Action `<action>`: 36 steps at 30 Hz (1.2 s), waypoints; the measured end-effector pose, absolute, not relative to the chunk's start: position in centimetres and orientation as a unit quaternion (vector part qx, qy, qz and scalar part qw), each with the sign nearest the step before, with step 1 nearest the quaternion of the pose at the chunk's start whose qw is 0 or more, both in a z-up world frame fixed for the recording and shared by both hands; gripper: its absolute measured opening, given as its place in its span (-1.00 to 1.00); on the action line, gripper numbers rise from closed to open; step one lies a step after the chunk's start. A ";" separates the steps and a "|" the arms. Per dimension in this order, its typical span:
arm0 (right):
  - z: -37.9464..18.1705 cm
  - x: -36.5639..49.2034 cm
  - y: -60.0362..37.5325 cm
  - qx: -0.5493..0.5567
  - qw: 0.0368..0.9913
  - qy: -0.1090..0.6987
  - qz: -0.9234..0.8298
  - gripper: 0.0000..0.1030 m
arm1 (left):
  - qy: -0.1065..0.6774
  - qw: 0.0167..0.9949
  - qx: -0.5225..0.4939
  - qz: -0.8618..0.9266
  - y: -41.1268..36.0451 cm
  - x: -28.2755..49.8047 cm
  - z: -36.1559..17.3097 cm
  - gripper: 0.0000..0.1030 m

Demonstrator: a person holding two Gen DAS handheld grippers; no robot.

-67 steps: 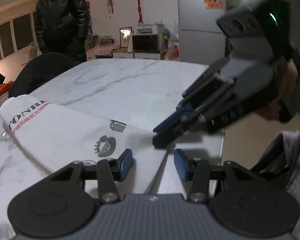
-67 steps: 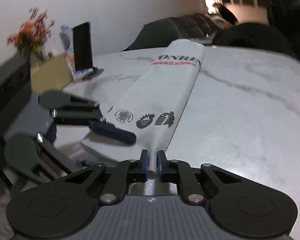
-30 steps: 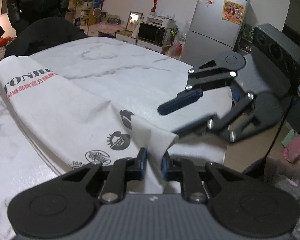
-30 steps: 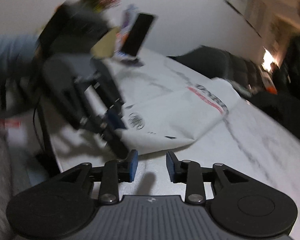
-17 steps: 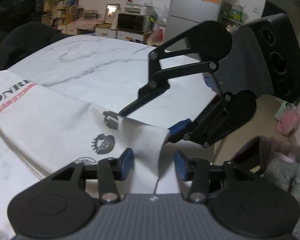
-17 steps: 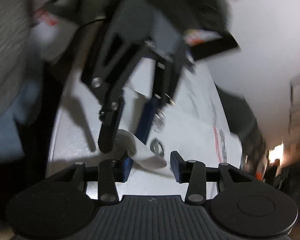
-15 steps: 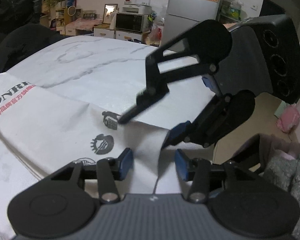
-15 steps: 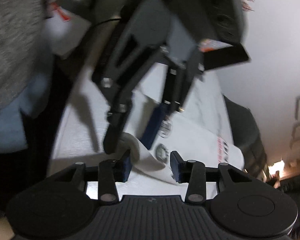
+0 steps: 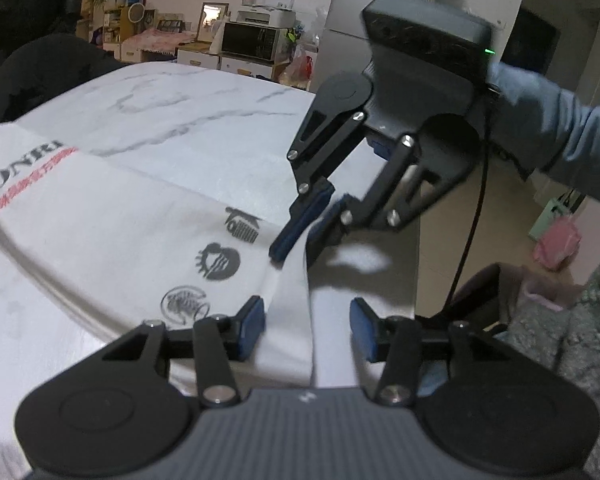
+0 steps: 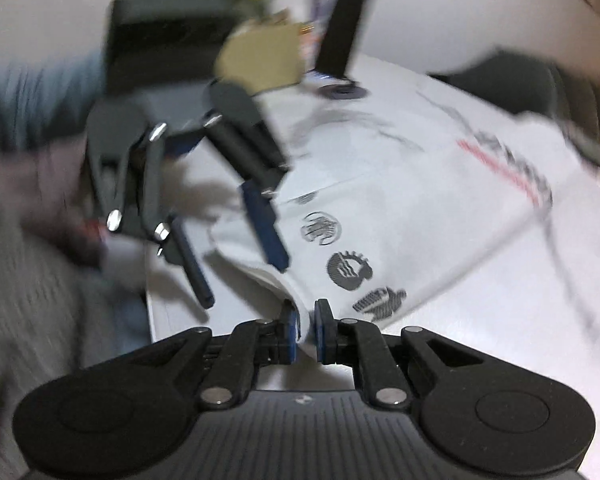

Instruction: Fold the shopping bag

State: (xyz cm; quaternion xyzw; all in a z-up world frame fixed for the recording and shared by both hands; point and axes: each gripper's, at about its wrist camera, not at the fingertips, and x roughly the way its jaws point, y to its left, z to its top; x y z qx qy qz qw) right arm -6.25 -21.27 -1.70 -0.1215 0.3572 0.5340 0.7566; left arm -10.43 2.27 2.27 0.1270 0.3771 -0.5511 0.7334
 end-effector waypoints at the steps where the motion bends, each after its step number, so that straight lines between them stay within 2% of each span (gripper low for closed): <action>1: -2.0 -5.7 -21.8 -0.085 0.757 0.372 0.530 -0.82 | 0.378 0.734 0.118 -0.551 2.6 -10.3 2.2 -0.13; 7: -3.4 -2.6 -24.0 0.108 0.735 0.456 0.489 -0.94 | 0.370 0.745 0.079 -0.549 4.3 -9.9 1.7 -0.13; 11: -3.9 -2.3 -24.9 0.178 0.719 0.481 0.469 -0.98 | 0.370 0.753 0.052 -0.542 5.0 -9.8 1.5 -0.15; 13: -4.2 -2.3 -25.3 0.206 0.714 0.489 0.457 -0.98 | 0.376 0.759 0.026 -0.531 5.4 -9.5 1.3 -0.24; 17: -4.8 -2.4 -25.8 0.249 0.710 0.494 0.435 -0.99 | 0.404 0.766 -0.062 -0.497 6.8 -8.3 0.3 -0.67; 19: -5.1 -2.5 -25.6 0.265 0.713 0.494 0.422 -0.99 | 0.422 0.763 -0.117 -0.476 7.7 -7.6 -0.4 -0.75; 28: -5.1 -5.5 -25.8 0.285 0.772 0.435 0.366 -0.97 | 0.442 0.752 -0.301 -0.386 9.5 -8.0 -2.9 -0.83; 30: -4.2 -6.6 -25.1 0.246 0.804 0.409 0.355 -0.96 | 0.439 0.757 -0.315 -0.367 9.3 -8.3 -3.0 -0.85; 33: -2.6 -8.5 -24.3 0.180 0.846 0.365 0.344 -0.85 | 0.450 0.755 -0.326 -0.349 8.9 -8.2 -3.1 -0.86; 36: -1.2 -10.5 -24.0 0.121 0.883 0.312 0.329 -0.84 | 0.459 0.750 -0.337 -0.337 8.6 -8.1 -3.2 -0.88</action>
